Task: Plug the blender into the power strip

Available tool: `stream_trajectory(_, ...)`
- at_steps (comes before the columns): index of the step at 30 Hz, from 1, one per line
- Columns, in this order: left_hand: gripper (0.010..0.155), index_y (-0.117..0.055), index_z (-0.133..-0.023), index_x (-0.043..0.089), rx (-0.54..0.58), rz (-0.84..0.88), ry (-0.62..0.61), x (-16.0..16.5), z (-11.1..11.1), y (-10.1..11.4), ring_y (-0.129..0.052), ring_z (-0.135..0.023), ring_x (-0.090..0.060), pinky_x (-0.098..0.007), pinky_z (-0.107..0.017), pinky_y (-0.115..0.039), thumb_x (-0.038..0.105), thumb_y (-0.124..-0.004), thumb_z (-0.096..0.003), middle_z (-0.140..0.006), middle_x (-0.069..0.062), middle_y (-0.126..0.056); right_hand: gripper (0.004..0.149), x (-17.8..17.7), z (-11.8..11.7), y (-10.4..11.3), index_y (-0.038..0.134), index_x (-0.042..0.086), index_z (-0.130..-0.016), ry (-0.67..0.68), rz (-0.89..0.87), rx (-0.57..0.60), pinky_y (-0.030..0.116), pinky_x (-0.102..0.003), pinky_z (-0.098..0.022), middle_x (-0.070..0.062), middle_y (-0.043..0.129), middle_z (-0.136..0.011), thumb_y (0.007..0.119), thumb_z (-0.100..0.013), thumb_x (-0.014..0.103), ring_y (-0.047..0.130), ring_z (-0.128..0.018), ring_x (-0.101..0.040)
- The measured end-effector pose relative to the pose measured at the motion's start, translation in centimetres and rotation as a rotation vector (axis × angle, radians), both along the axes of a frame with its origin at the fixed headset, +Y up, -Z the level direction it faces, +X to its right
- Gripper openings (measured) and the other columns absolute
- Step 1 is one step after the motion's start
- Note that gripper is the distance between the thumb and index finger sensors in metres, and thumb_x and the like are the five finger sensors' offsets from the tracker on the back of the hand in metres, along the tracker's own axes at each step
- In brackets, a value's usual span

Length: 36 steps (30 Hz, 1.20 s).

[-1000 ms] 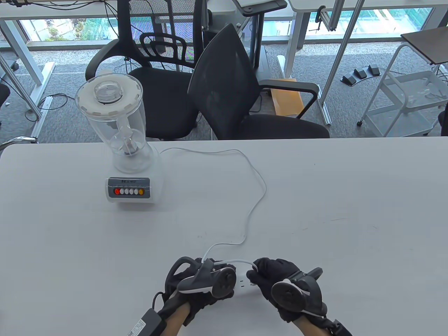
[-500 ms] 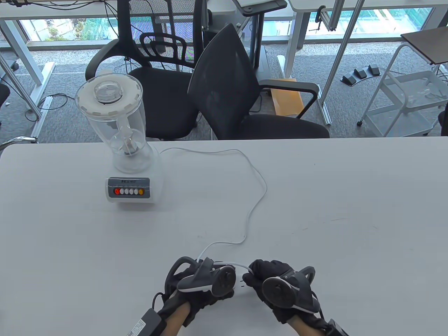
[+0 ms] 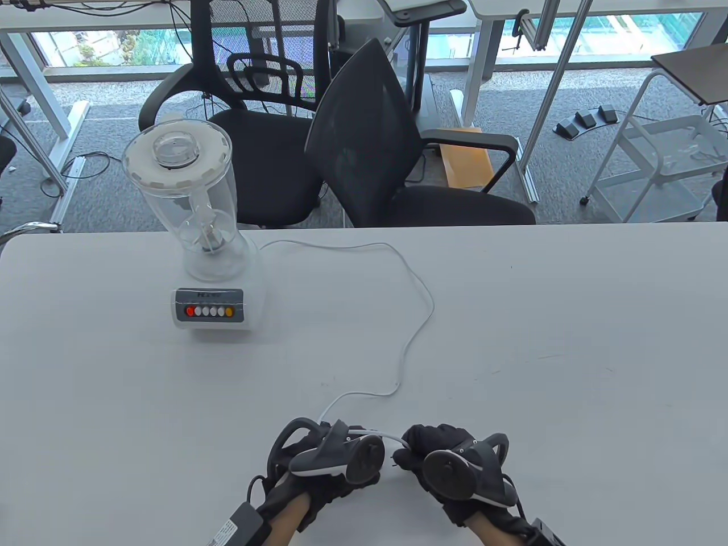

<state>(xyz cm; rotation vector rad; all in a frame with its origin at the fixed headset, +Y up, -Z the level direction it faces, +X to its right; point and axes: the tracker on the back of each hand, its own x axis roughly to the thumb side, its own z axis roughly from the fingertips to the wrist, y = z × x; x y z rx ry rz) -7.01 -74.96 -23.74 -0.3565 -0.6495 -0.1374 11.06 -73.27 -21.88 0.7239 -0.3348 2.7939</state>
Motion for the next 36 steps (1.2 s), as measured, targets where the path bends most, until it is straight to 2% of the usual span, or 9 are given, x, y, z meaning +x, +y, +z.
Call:
stream_trajectory(4,0.072,-0.063,-0.107,0.026,-0.017,-0.041,0.027,-0.6,-0.4,0.2,-0.088,-0.097,-0.031,-0.056,-0.069,-0.073,0.060,-0.068,-0.0431,-0.109,-0.002,-0.080,0.044,0.3,-0.2,0.1,0.092,0.017,-0.071,0.031,0.016,0.001,0.090,-0.046,-0.035,0.001,0.105,-0.050,0.086,-0.038,0.046,0.107,-0.036,-0.018)
stream_trajectory(8,0.071,-0.065,-0.106,0.026,-0.036,-0.063,0.096,-2.4,-1.3,0.7,-0.089,-0.096,-0.031,-0.056,-0.069,-0.073,0.060,-0.068,-0.0435,-0.108,-0.003,-0.081,0.054,1.4,-0.3,0.2,0.090,0.015,-0.079,0.052,0.007,-0.008,0.089,-0.047,-0.039,-0.002,0.104,-0.060,0.083,-0.039,0.050,0.107,-0.044,-0.020)
stream_trajectory(13,0.070,-0.066,-0.105,0.026,-0.026,-0.024,0.197,-5.1,-2.2,2.1,-0.090,-0.095,-0.032,-0.056,-0.068,-0.073,0.060,-0.068,-0.0440,-0.107,-0.003,-0.082,0.067,4.1,-0.4,1.8,0.085,0.010,-0.090,-0.008,-0.047,0.044,0.085,-0.051,-0.044,-0.010,0.100,-0.074,0.081,-0.039,0.054,0.104,-0.056,-0.027)
stream_trajectory(18,0.069,-0.068,-0.105,0.026,-0.017,-0.002,0.272,-7.3,-2.9,2.6,-0.091,-0.094,-0.031,-0.056,-0.068,-0.074,0.059,-0.068,-0.0441,-0.106,-0.003,-0.083,0.072,7.2,-0.4,3.3,0.079,0.008,-0.096,-0.114,-0.083,0.105,0.082,-0.054,-0.047,-0.015,0.094,-0.083,0.080,-0.041,0.054,0.100,-0.064,-0.032)
stream_trajectory(24,0.069,-0.068,-0.105,0.025,-0.015,-0.036,0.338,-8.9,-3.6,2.3,-0.091,-0.094,-0.032,-0.056,-0.068,-0.074,0.059,-0.068,-0.0445,-0.106,-0.003,-0.084,0.073,8.8,-0.7,3.4,0.078,0.007,-0.098,-0.162,-0.136,0.078,0.081,-0.055,-0.048,-0.017,0.093,-0.085,0.079,-0.042,0.054,0.099,-0.066,-0.034)
stream_trajectory(36,0.069,-0.067,-0.105,0.026,-0.014,-0.043,0.324,-8.6,-3.6,2.2,-0.091,-0.094,-0.032,-0.056,-0.068,-0.073,0.058,-0.068,-0.0448,-0.107,-0.003,-0.083,0.071,8.5,-0.9,2.9,0.079,0.007,-0.097,-0.140,-0.128,0.044,0.081,-0.055,-0.048,-0.017,0.093,-0.085,0.077,-0.044,0.053,0.099,-0.066,-0.035)
